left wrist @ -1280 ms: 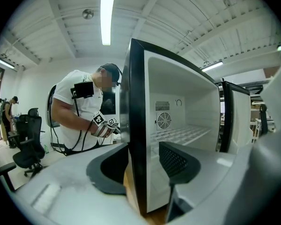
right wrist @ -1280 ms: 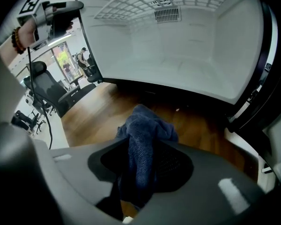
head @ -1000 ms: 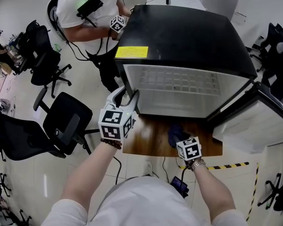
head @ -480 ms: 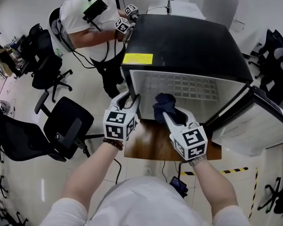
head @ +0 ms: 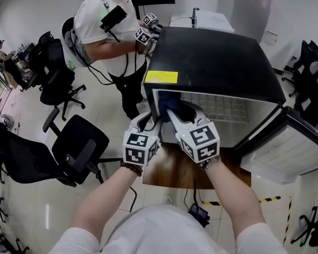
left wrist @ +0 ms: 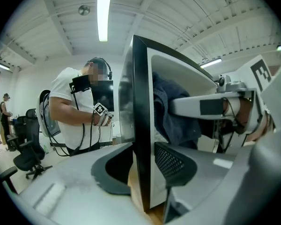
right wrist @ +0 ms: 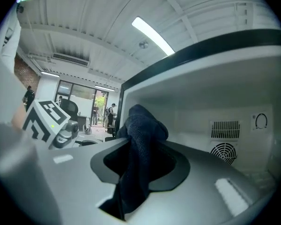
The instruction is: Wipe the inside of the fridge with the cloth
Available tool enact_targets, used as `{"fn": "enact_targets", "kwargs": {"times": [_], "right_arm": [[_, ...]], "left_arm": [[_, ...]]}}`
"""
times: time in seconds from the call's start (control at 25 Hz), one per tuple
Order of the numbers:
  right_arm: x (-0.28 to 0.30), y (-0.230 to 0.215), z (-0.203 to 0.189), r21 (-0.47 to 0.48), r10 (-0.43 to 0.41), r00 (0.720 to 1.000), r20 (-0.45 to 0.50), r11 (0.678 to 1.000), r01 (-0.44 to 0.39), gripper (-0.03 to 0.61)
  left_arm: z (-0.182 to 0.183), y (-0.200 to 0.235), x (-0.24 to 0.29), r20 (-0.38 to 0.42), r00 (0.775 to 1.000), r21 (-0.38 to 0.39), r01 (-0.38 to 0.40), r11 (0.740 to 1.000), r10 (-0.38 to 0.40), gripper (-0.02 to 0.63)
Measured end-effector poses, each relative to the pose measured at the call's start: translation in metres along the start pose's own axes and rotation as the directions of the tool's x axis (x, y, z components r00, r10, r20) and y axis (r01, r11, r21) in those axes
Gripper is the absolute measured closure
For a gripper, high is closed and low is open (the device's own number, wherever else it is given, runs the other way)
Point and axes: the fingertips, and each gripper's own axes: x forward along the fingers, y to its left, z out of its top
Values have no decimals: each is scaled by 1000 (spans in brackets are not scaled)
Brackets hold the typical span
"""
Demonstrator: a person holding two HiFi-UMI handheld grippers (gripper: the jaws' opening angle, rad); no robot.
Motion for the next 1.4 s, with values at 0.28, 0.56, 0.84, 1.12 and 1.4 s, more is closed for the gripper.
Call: {"fn": "enact_targets", "kwargs": {"times": [0.28, 0.56, 0.84, 1.12, 1.4], "right_arm": [[19, -3, 3, 7, 6, 1000, 28, 1000, -6, 471], [31, -10, 2, -2, -24, 999, 41, 1000, 24, 472], [43, -24, 0, -14, -67, 997, 39, 998, 68, 472], [59, -44, -4, -29, -117, 993, 34, 993, 118, 472], [74, -63, -9, -34, -189, 982, 9, 981, 190, 472]], "left_arm": [[0, 0, 1, -2, 1000, 16, -4, 1000, 4, 474], [1, 0, -1, 5, 1000, 6, -8, 1000, 8, 474], [2, 0, -1, 8, 1000, 10, -7, 1000, 7, 474], [0, 0, 0, 7, 1000, 17, -1, 1000, 0, 474], [-1, 0, -1, 1, 1000, 25, 9, 1000, -9, 474]]}}
